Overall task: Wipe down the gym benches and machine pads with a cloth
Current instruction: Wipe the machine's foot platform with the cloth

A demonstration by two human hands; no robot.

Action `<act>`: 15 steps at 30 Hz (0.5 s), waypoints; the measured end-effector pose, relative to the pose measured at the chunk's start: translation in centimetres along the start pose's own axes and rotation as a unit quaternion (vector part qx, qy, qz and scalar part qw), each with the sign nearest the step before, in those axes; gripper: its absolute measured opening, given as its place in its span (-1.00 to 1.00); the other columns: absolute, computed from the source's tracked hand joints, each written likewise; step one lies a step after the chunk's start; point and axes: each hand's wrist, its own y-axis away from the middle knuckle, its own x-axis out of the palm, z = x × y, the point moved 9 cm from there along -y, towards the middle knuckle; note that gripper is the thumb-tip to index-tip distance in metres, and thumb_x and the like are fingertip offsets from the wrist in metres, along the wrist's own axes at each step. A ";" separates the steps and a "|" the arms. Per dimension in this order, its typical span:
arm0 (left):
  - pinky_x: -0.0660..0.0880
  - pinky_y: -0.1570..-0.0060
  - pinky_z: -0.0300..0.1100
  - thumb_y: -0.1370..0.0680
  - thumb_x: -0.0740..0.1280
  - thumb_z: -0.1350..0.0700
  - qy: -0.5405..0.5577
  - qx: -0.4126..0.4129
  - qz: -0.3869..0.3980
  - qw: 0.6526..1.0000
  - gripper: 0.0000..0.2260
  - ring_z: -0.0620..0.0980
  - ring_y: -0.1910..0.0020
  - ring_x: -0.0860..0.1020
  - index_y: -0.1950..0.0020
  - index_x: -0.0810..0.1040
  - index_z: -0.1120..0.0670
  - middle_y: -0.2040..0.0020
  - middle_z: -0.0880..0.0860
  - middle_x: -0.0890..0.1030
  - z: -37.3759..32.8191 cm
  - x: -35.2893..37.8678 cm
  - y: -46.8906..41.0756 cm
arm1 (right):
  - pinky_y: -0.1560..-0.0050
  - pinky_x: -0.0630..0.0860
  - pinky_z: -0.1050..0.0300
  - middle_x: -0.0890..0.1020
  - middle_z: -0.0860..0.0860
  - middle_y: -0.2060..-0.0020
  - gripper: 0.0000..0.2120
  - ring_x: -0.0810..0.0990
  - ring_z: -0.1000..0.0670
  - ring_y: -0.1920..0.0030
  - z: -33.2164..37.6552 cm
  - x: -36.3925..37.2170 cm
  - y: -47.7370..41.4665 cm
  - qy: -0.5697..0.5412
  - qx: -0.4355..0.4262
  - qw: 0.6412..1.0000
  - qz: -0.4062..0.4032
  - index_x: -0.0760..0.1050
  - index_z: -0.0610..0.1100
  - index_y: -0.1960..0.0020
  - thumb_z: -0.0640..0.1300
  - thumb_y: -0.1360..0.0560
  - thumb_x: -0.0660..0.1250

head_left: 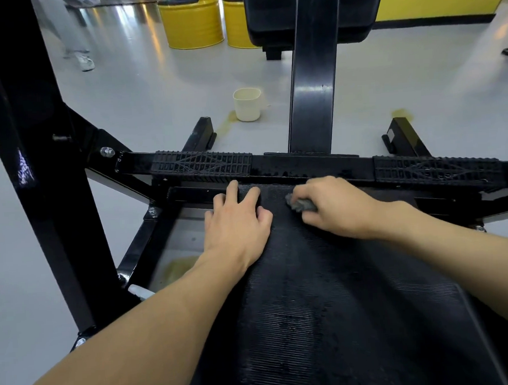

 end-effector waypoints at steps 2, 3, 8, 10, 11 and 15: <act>0.29 -0.31 0.12 -0.62 0.10 -0.03 -0.006 0.008 0.003 1.000 -0.63 0.14 -0.44 0.23 -0.42 0.39 -0.07 -0.58 0.03 0.20 -0.2 0.1 0.0 | 0.02 0.53 -0.02 0.59 0.04 0.05 -0.82 0.57 -0.11 0.04 -0.1 0.2 0.5 -0.015 -0.009 0.999 0.031 0.52 0.06 -0.04 -0.10 -0.45 0.31; 0.29 -0.32 0.12 -0.62 0.10 -0.03 -0.006 0.010 0.005 1.000 -0.63 0.14 -0.45 0.23 -0.42 0.39 -0.06 -0.58 0.02 0.21 -0.2 0.1 0.0 | 0.04 0.52 -0.01 0.57 0.04 0.04 -0.81 0.57 -0.13 0.03 -0.9 -0.2 0.4 0.005 0.003 1.000 0.018 0.51 0.07 -0.06 -0.09 -0.46 0.31; 0.30 -0.31 0.11 -0.61 0.11 -0.02 0.007 0.003 0.013 1.000 -0.63 0.14 -0.44 0.25 -0.40 0.41 -0.04 -0.57 0.02 0.23 -0.1 0.1 0.0 | 0.11 0.46 0.00 0.54 -0.04 0.04 -0.85 0.55 -0.22 0.02 -2.8 -1.7 -0.2 0.061 0.069 0.993 -0.068 0.48 -0.01 -0.07 -0.08 -0.50 0.27; 0.30 -0.30 0.11 -0.61 0.12 -0.02 0.007 0.002 0.010 1.000 -0.64 0.14 -0.42 0.26 -0.39 0.42 -0.04 -0.56 0.02 0.23 -0.1 0.1 -0.1 | 0.12 0.47 0.04 0.60 -0.01 0.07 -0.88 0.57 -0.15 0.05 -1.0 -0.5 0.5 0.023 0.017 1.000 -0.009 0.49 0.03 0.01 -0.10 -0.46 0.30; 0.30 -0.29 0.11 -0.61 0.12 -0.02 0.007 0.002 0.009 1.000 -0.65 0.14 -0.42 0.27 -0.38 0.43 -0.03 -0.56 0.02 0.24 -0.1 0.1 -0.1 | 0.10 0.50 0.04 0.62 0.01 0.08 -0.88 0.58 -0.12 0.06 -0.5 -0.2 0.9 0.004 0.001 1.000 0.017 0.49 0.06 0.03 -0.11 -0.45 0.31; 0.33 -0.28 0.09 -0.60 0.13 0.00 0.002 0.013 -0.004 1.000 -0.65 0.15 -0.39 0.29 -0.36 0.45 0.00 -0.53 0.02 0.29 -0.3 -0.2 -0.1 | 0.07 0.49 -0.02 0.54 0.00 0.04 -0.83 0.57 -0.20 0.02 -3.7 -1.7 1.1 0.055 0.050 0.996 -0.048 0.49 0.05 -0.08 -0.08 -0.50 0.29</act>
